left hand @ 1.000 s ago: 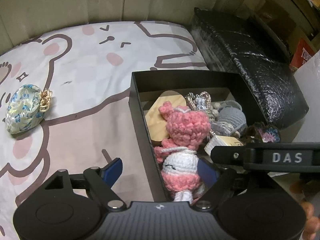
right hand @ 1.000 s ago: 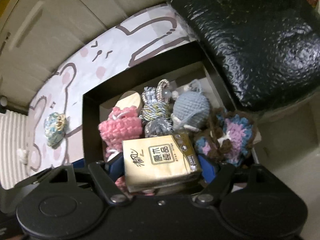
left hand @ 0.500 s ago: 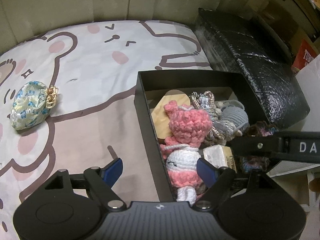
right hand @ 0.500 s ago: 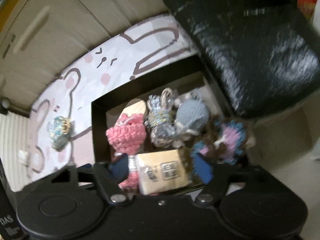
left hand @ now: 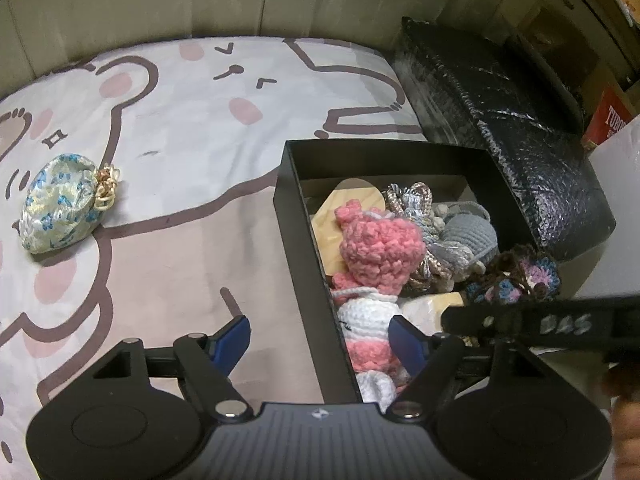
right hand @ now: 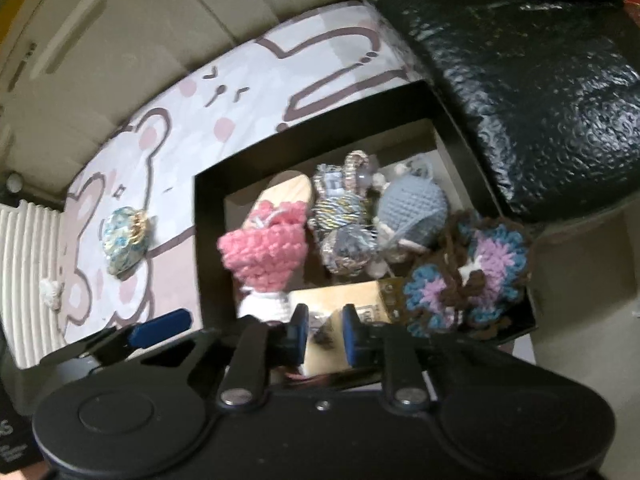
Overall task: Organize objects
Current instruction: 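Lower both tools into the box and open them to release the doll and tissue pack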
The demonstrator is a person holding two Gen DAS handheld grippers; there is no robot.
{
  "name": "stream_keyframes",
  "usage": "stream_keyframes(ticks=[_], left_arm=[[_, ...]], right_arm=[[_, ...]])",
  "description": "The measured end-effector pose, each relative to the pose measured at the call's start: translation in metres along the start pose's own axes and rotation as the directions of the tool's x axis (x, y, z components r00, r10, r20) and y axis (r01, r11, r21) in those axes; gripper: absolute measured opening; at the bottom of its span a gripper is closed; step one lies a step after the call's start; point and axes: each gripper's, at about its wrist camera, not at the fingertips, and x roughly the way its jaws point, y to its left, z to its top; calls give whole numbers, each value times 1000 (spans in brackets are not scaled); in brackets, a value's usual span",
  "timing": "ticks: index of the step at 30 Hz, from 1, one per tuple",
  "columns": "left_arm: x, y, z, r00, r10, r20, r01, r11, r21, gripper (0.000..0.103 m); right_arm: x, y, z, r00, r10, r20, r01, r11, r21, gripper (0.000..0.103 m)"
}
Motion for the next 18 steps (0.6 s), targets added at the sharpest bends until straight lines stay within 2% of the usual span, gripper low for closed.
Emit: stream_keyframes(ticks=[3, 11, 18], left_arm=[[0, -1, 1, 1000, 0, -1, 0, 1000, 4, 76], [-2, -2, 2, 1000, -8, 0, 8, 1000, 0, 69], [-22, -5, 9, 998, -22, 54, 22, 1000, 1, 68]], right_arm=[[15, -2, -3, 998, -49, -34, 48, 999, -19, 18], [12, 4, -7, 998, -56, -22, 55, 998, -21, 21], [-32, 1, -4, 995, -25, 101, 26, 1000, -11, 22]])
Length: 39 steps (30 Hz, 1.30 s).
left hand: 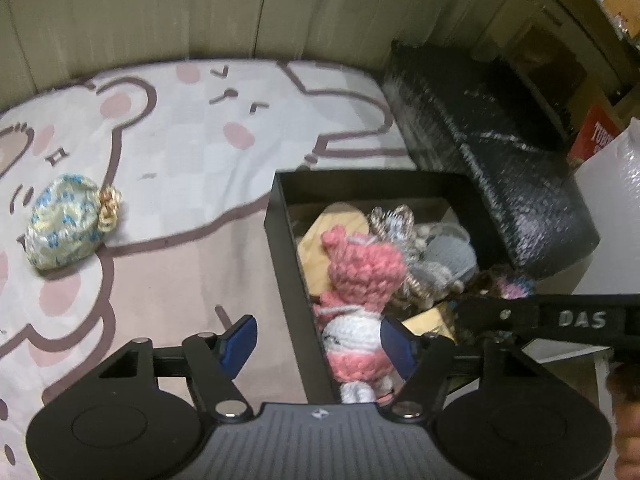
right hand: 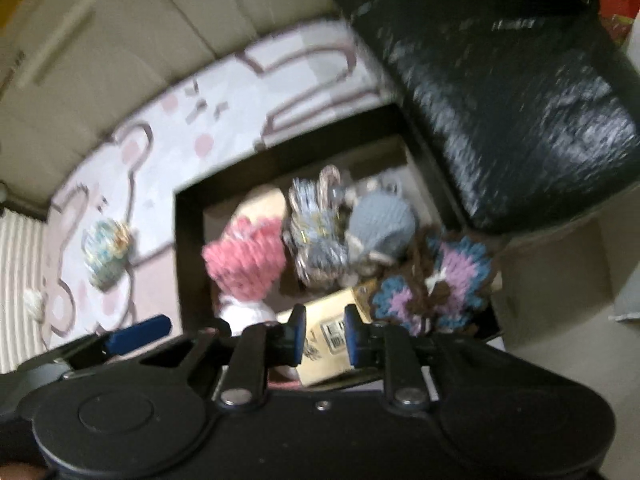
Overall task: Organize objects
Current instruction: 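Lower both tools into the box and open them to release the doll and tissue pack, then withdraw both tools from the box toward the blue-green pouch on the mat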
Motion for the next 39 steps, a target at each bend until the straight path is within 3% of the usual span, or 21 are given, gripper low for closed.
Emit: stream_keyframes(ticks=[4, 14, 18, 21, 23, 27, 29, 32, 34, 39], left_arm=[[-14, -3, 4, 999, 4, 38, -4, 1000, 13, 68], [-51, -3, 9, 989, 62, 133, -69, 996, 48, 70], [-62, 0, 9, 985, 74, 157, -81, 996, 43, 71], [-67, 2, 9, 982, 86, 166, -93, 995, 38, 73], [-71, 4, 8, 980, 93, 177, -100, 994, 36, 80], [-76, 6, 5, 973, 113, 201, -124, 991, 43, 90], [-77, 8, 3, 971, 120, 208, -130, 991, 39, 98], [-75, 8, 1, 971, 120, 208, -131, 991, 39, 103], [-73, 7, -1, 972, 118, 206, -128, 991, 38, 103], [-69, 6, -3, 974, 110, 200, -121, 992, 44, 103]], right_arm=[[-29, 3, 2, 996, 18, 83, -17, 1000, -13, 23], [-62, 10, -4, 975, -26, 222, 44, 996, -73, 28], [-71, 11, -12, 960, -57, 276, 93, 988, -119, 42], [-79, 8, -17, 948, -62, 313, 105, 987, -124, 46], [-84, 5, -21, 941, -61, 333, 107, 987, -122, 50], [-91, 1, -27, 927, -67, 368, 119, 986, -119, 72], [-92, 0, -29, 924, -70, 375, 122, 986, -118, 76], [-93, -2, -31, 921, -69, 382, 123, 986, -117, 86], [-92, -4, -33, 916, -78, 394, 131, 985, -110, 100], [-88, -9, -35, 910, -102, 402, 153, 984, -96, 103]])
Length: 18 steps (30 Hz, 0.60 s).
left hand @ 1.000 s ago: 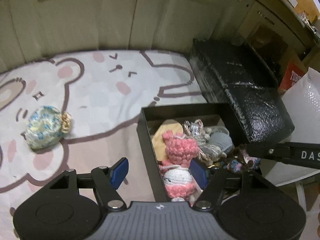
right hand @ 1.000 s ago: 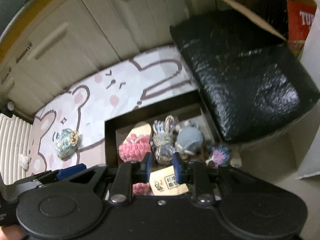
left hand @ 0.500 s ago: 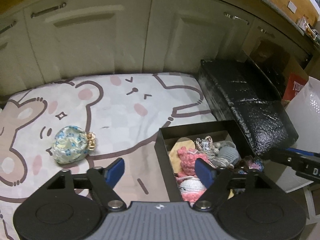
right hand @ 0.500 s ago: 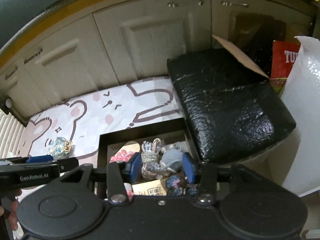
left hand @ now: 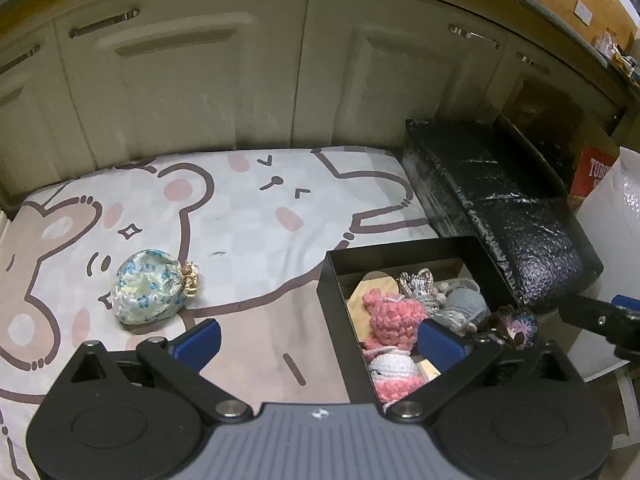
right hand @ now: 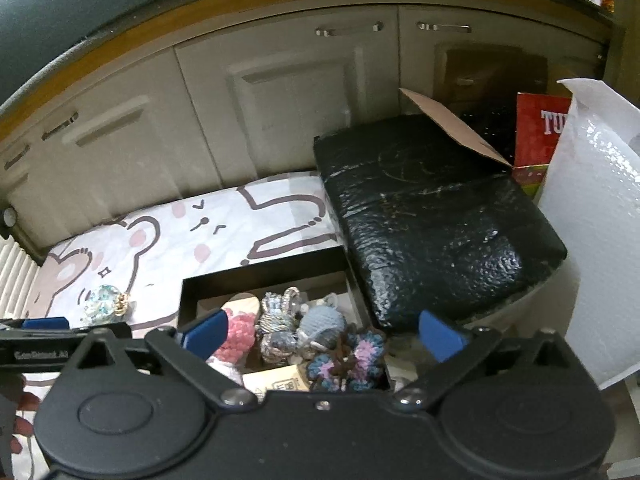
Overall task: Organize objects
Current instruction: 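Withdraw both tools from the box toward the blue-green pouch on the mat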
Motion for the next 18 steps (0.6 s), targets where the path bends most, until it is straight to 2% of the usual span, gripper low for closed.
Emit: stream_keyframes(ticks=[6, 18], left_arm=[[-1, 1, 2, 1000, -17, 10, 17, 1000, -7, 103], [-4, 7, 4, 1000, -17, 19, 17, 1000, 0, 103]], right_arm=[[8, 2, -4, 999, -34, -16, 33, 998, -46, 103], [14, 5, -4, 999, -43, -16, 43, 999, -33, 103]])
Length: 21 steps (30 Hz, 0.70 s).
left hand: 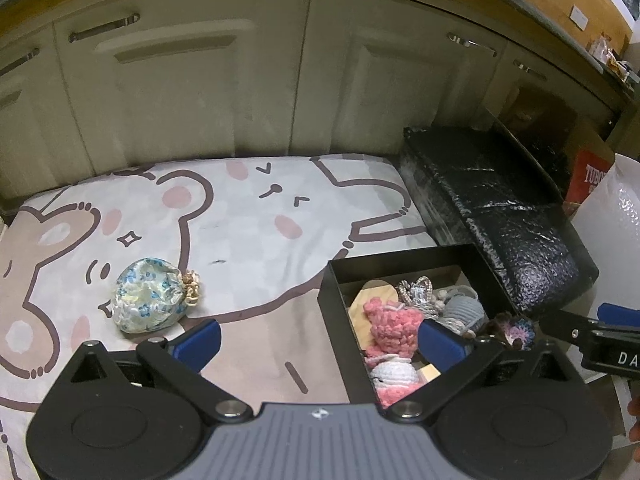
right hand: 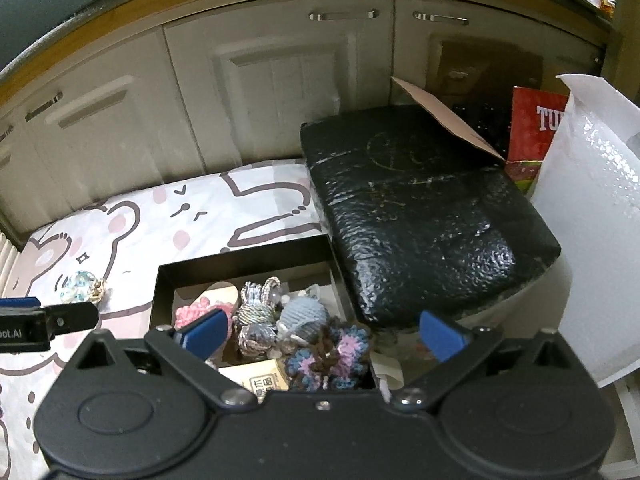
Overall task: Organize objects
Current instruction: 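Withdraw both tools from the box toward the blue-green pouch on the mat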
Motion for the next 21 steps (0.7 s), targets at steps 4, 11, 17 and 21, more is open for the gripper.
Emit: stream_keyframes(ticks=[4, 11, 17, 21], left_arm=[[-3, 14, -1, 1000, 19, 5, -19, 1000, -14, 103], [-17, 49, 2, 998, 56, 29, -54, 997, -49, 103], [-28, 85, 2, 994, 99, 39, -95, 992, -77, 103], [-36, 109, 0, 991, 128, 45, -123, 988, -99, 103]], right_arm=[[2, 9, 1, 1000, 4, 2, -4, 1000, -3, 103], [7, 39, 7, 999, 35, 9, -35, 999, -19, 103], [10, 77, 12, 997, 73, 9, -73, 996, -59, 103], [12, 102, 15, 995, 101, 8, -100, 991, -85, 103]])
